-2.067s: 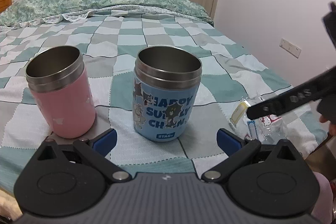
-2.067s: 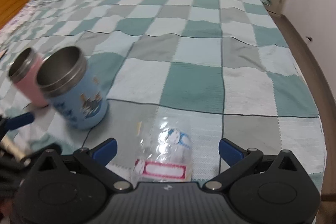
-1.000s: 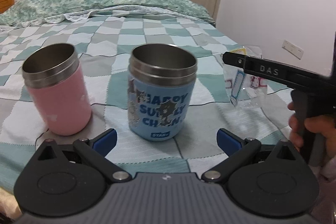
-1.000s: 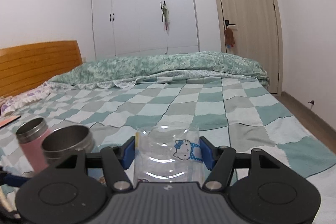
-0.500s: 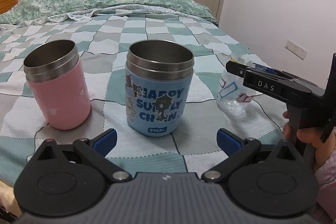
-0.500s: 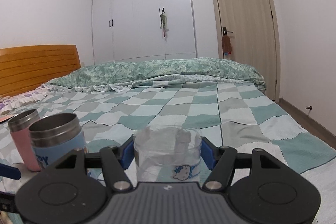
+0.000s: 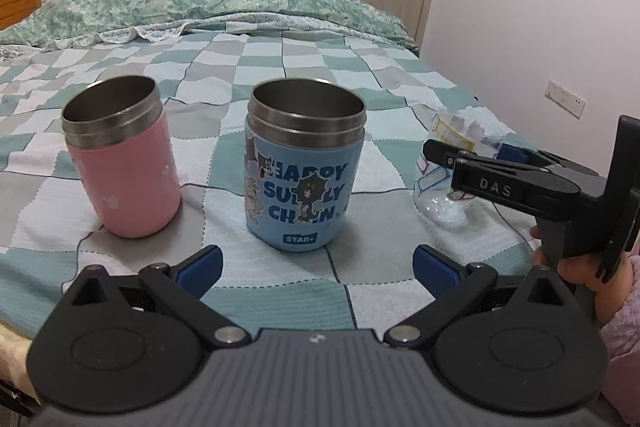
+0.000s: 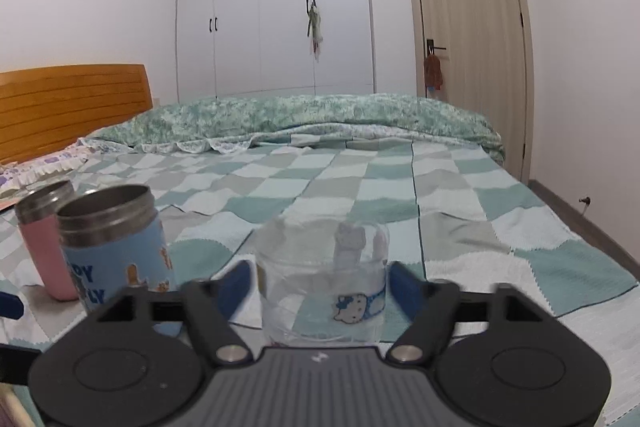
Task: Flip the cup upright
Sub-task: 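Lower the upright bottle onto the blanket and open the right gripper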
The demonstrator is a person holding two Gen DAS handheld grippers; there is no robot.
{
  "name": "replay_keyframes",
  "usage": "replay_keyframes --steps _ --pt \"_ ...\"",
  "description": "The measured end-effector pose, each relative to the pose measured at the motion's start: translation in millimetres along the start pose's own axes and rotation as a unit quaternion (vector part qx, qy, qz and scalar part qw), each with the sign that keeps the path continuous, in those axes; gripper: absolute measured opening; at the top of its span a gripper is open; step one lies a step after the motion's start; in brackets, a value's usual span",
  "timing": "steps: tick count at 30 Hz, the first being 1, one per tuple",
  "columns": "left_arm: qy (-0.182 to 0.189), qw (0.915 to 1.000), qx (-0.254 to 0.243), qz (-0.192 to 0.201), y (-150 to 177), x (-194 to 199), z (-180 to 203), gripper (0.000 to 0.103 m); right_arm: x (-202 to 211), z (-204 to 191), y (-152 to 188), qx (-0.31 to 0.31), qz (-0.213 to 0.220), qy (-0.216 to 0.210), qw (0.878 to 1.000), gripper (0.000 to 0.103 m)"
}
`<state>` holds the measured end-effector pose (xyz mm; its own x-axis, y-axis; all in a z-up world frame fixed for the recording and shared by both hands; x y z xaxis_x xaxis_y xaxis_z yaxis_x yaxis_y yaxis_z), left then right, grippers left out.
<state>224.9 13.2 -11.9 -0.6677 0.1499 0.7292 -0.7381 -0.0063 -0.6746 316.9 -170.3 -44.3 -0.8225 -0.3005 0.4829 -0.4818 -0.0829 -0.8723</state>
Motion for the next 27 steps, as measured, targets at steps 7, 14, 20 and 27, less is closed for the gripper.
replay_keyframes --steps 7,14,20,27 --pt "0.003 0.9996 -0.006 0.028 7 28 5 0.103 39 -7 2 -0.001 0.028 0.013 1.0 0.101" --pt "0.01 0.9943 -0.008 0.105 32 78 6 0.103 132 -34 18 -0.001 0.083 0.029 0.996 0.103" --pt "-0.01 0.9855 -0.004 0.169 68 118 5 0.103 199 -65 43 0.0 0.099 0.038 0.994 0.103" --pt "-0.026 0.975 -0.012 0.22 108 153 9 0.103 237 -83 70 -0.02 0.076 0.047 0.996 0.103"
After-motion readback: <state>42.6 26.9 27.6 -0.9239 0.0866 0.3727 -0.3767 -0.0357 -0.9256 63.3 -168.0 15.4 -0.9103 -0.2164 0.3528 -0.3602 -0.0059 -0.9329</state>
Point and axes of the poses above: each gripper's, at about its wrist camera, not at the fingertips, and x roughly against the way its jaws point, z to its right, y to its underside, the point moved 2 cm from there along -x, roughly the way its jaws point, and after that the axes turned 10 degrees about -z, right-handed, at the moved point
